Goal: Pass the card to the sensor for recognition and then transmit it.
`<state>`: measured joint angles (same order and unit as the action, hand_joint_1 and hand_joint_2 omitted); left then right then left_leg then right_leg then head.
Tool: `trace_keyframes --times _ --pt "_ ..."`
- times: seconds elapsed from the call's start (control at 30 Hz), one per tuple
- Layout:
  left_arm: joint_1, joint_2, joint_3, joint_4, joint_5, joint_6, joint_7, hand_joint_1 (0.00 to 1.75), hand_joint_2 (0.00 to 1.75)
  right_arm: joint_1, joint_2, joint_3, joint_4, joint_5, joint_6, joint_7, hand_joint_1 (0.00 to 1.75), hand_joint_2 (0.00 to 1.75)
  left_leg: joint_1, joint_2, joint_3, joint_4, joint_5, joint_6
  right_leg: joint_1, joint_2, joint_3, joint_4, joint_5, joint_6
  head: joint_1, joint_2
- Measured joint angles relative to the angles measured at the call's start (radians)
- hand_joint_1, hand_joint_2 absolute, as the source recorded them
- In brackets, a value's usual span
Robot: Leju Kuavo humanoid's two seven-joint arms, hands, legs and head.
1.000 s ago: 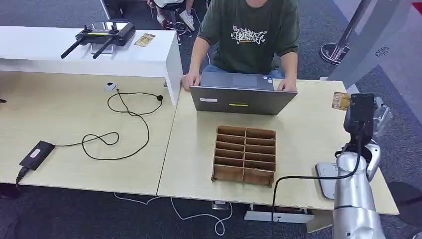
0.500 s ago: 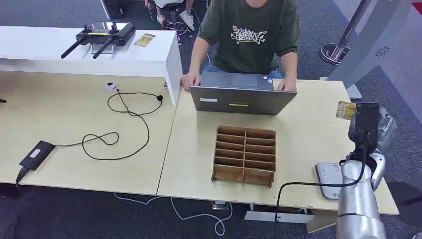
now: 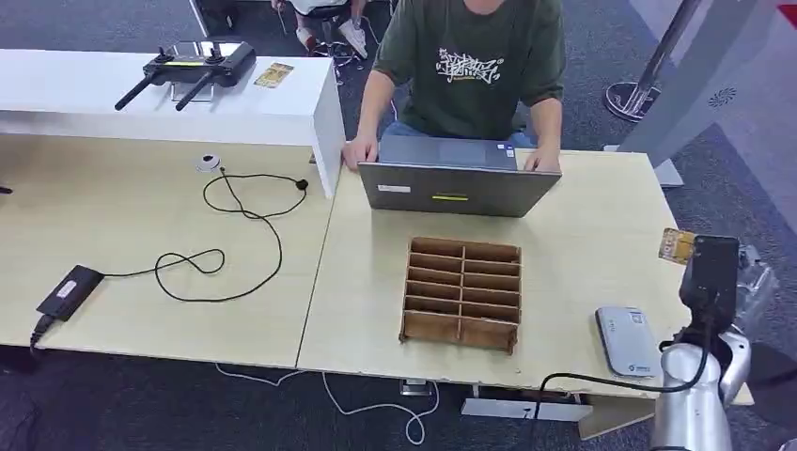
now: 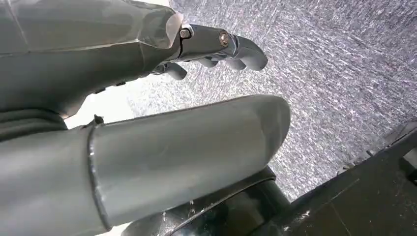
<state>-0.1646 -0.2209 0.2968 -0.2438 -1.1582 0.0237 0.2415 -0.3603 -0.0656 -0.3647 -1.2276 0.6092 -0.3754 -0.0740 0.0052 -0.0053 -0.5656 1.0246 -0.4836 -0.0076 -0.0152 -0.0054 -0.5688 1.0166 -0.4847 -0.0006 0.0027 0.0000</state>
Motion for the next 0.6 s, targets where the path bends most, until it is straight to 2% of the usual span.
trace_keyframes --times 0.6 --pt "0.000 0.000 0.000 0.000 -0.021 0.000 -0.003 0.00 0.00 0.059 0.000 -0.061 -0.023 0.005 0.002 0.007 1.75 1.75 0.000 0.000 0.000 0.000 0.000 0.000 0.000 0.000 0.000 0.000 0.000 0.000 0.000 0.000"
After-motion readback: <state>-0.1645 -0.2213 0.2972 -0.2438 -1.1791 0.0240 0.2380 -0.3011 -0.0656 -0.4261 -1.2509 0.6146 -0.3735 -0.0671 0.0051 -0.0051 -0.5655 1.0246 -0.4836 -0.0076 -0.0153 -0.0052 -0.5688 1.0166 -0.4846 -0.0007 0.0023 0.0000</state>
